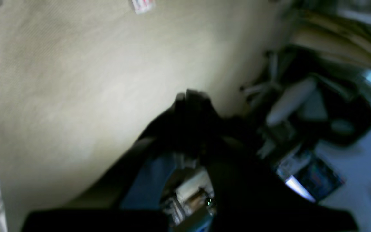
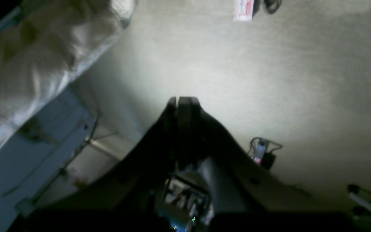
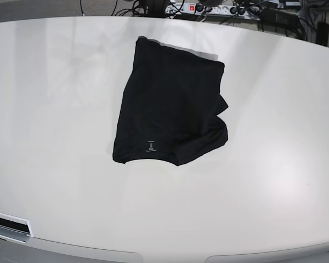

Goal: Layout the t-shirt on the table in an organized manner, then fold the t-shirt properly

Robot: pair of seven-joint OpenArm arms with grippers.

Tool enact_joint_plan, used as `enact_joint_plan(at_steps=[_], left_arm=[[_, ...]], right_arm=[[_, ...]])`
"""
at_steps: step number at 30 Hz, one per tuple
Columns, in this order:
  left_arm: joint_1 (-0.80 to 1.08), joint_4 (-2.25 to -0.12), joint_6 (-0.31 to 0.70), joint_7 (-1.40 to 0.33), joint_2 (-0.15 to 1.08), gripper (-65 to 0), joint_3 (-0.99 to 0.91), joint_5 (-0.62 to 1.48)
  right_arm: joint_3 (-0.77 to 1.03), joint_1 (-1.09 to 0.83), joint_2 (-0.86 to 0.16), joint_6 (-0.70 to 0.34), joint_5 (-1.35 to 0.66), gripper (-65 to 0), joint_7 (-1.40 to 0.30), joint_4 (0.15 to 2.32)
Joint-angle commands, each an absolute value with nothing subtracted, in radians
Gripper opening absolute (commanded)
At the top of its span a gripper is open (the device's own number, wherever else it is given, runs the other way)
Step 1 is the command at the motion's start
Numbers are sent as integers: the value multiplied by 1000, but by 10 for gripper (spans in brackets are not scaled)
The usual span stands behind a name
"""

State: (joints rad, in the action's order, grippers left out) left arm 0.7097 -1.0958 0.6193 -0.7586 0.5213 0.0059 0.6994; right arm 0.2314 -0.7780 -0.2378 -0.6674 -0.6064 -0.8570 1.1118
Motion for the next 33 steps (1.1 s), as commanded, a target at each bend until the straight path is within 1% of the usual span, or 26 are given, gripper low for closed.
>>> enact_joint_plan(at_steps=[1,5,7,9,11,14,18,20,23,26,28,30,33], left_arm=[[686,-1052,627,-729,519,-650,14,692],[569,-830,628,-523,456,-650,36,592],[527,-733,627,-382,433,-650,47,518],[490,-648,617,-223,415,-650,65,424],[453,-582,564,-79,397,-650,92,327],[409,-536,438,56,367,-650,153,218],[367,-535,266,113,322,-650,228,192],[357,-535,215,140,298,-650,254,193],[351,-535,216,150,255,-650,275,200],[351,-535,211,154,206,-650,276,199],[352,-535,179,155,179,-650,276,199],[351,-535,160,158,168,-650,276,200],[351,-535,160,159,168,-650,276,224]], right_arm=[[211,-765,-250,-677,-579,-650,-810,1067],[107,-653,-249,-654,-418,-650,-566,871],[48,-607,-249,-594,-312,-650,-442,790],[-12,-569,-249,-510,-219,-650,-342,723],[-70,-534,-249,-432,-159,-650,-268,671],[-141,-485,-244,-372,-91,-650,-188,628],[-188,-440,-215,-286,-40,-650,-130,620],[-190,-426,-191,-249,-25,-650,-99,620],[-190,-412,-152,-222,-18,-650,-59,620],[-190,-399,-115,-220,-17,-650,-52,620],[-190,-390,-90,-215,-12,-650,-45,619],[-190,-382,-65,-209,21,-650,-44,620],[-190,-373,-43,-209,31,-650,-44,620]])
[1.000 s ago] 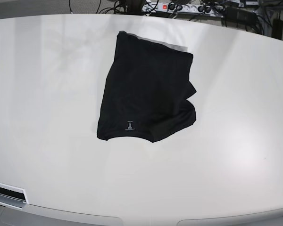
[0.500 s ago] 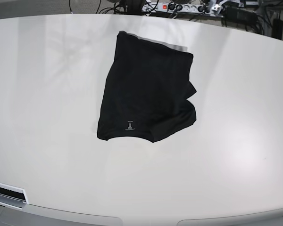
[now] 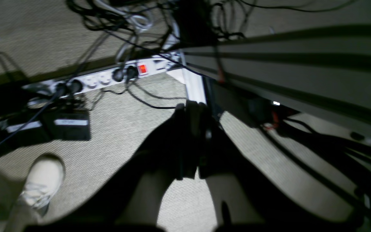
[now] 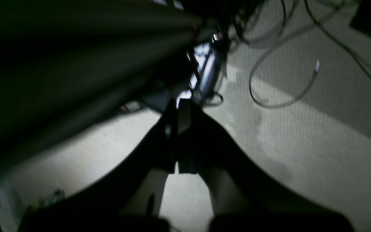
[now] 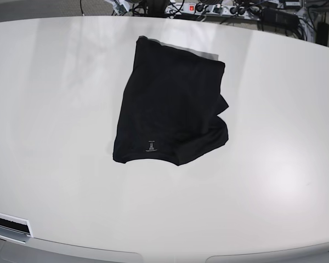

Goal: Layout the t-shirt on the table in an organized manner, then fold the t-shirt properly

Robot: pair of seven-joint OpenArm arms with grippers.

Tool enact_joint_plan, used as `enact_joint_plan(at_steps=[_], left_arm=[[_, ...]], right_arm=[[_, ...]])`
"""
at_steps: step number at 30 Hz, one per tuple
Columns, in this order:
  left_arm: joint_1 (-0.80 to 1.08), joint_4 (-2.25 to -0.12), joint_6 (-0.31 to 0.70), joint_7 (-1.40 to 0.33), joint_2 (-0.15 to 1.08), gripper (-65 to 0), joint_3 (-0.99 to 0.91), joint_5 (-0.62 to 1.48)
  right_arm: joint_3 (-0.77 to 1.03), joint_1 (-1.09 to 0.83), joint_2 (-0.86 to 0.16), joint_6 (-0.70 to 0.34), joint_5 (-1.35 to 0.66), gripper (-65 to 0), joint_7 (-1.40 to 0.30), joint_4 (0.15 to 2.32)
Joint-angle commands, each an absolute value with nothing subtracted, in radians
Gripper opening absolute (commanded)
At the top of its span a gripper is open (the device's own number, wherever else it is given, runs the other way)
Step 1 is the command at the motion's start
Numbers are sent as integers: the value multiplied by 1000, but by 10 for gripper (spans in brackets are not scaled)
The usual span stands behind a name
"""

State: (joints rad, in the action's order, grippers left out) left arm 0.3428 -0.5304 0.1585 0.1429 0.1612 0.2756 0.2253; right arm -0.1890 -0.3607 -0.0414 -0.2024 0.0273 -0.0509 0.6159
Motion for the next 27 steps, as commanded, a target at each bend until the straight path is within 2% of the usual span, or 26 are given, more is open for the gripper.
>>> enact_joint_plan(at_steps=[1,10,16,27], left_arm=[[351,-535,160,160,169,-650,276,231],[351,-537,164,161,163,-650,274,245],[336,-558,164,160,163,-650,274,244],[302,-589,159,103,164,-650,274,244]], right_arm=[[-190,-371,-38,-209,30,-650,-44,620],[-190,-360,-28,-263,-2,-650,-22,620],[-190,-354,-28,-261,3,-650,-22,620],[-190,-354,-10,-272,109,-650,-49,620]])
